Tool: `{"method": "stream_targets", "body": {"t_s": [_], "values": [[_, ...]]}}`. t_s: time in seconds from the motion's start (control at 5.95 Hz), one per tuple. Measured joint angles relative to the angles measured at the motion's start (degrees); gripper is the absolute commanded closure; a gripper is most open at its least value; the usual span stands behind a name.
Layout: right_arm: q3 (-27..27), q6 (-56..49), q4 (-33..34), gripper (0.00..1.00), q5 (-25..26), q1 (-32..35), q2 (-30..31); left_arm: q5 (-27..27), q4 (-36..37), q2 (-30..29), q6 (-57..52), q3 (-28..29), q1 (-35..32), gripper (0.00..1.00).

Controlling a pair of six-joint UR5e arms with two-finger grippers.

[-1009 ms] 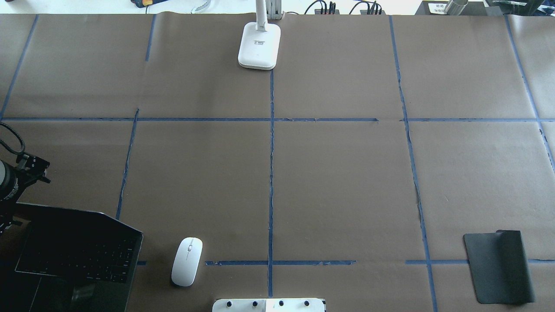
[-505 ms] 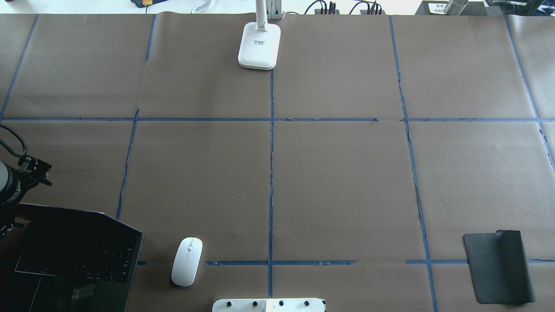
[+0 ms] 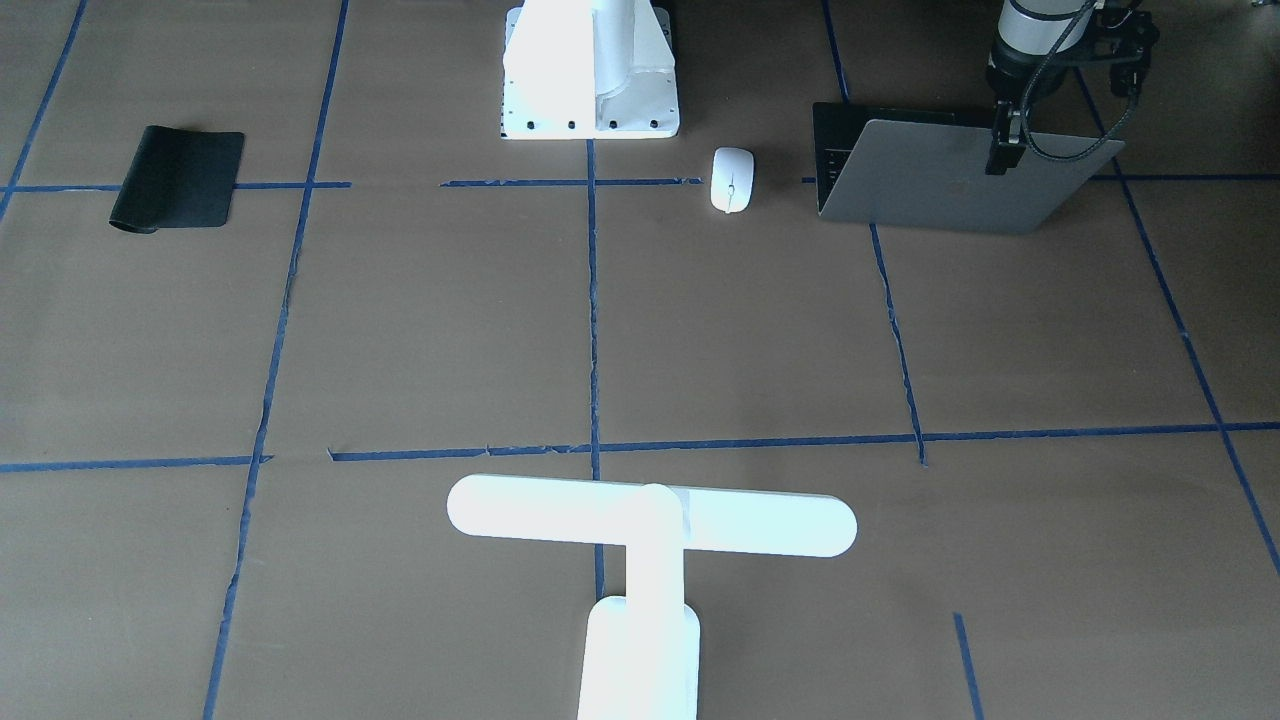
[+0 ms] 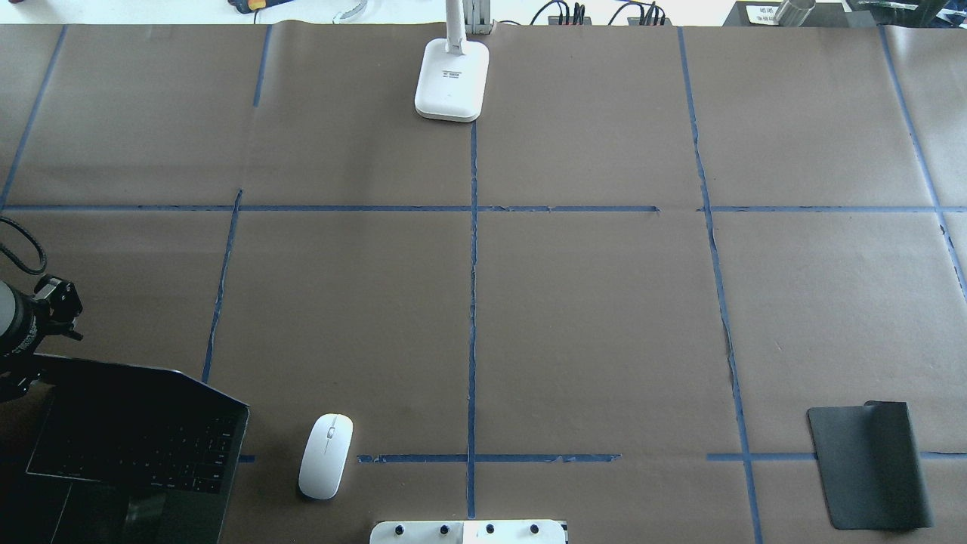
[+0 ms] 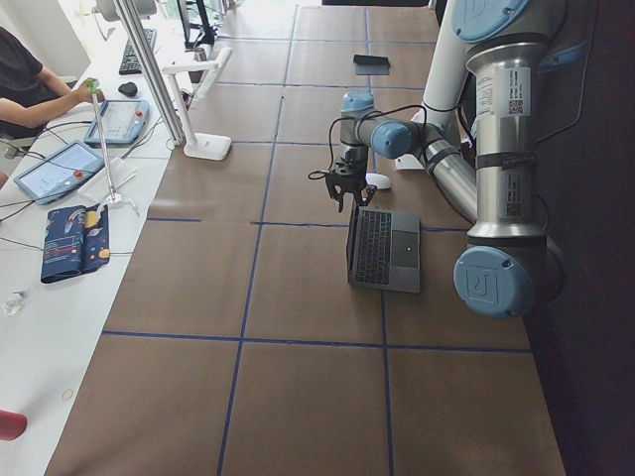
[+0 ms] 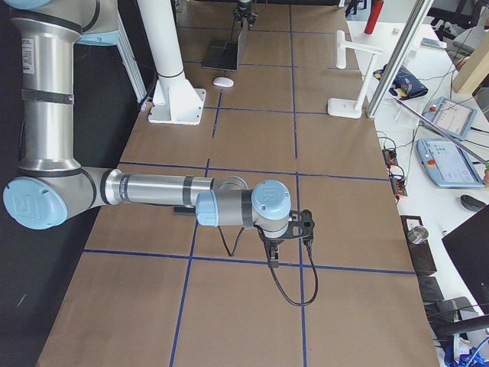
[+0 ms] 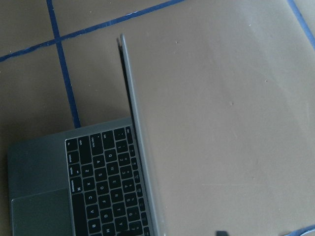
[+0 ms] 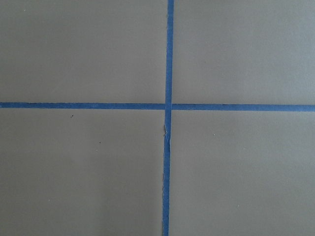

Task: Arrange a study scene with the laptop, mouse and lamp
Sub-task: 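Reach the left gripper down to the dark grey laptop's edge, then push the laptop with the left gripper toward the table center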

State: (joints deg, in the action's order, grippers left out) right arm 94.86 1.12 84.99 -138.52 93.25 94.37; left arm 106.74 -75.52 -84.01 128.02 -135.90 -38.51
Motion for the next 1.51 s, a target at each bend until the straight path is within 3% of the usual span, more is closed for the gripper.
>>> {"method": "stream_targets", "body": {"t_s": [0.17, 0.84, 1.18, 1.51], "values": [[0.16, 0.01, 0.0, 0.0, 0.0, 0.0, 0.02, -0.34, 0.68, 0.24, 0.01, -0.99, -0.08, 1.0], [0.32, 0.02, 0.08, 0.0, 0.0, 0.0, 0.12, -0.14, 8.71, -2.14, -0.16, -6.97, -1.69, 1.0], [0.32, 0.02, 0.09, 0.0, 0.03, 0.0, 0.19, -0.12, 10.77, -9.84, -0.22, -1.56, -6.12, 1.0], [0.25, 0.02, 0.09, 0.0, 0.08, 0.0, 0.18, -0.12, 13.73, -21.86, -0.63, 9.08, -11.82, 1.0]]}}
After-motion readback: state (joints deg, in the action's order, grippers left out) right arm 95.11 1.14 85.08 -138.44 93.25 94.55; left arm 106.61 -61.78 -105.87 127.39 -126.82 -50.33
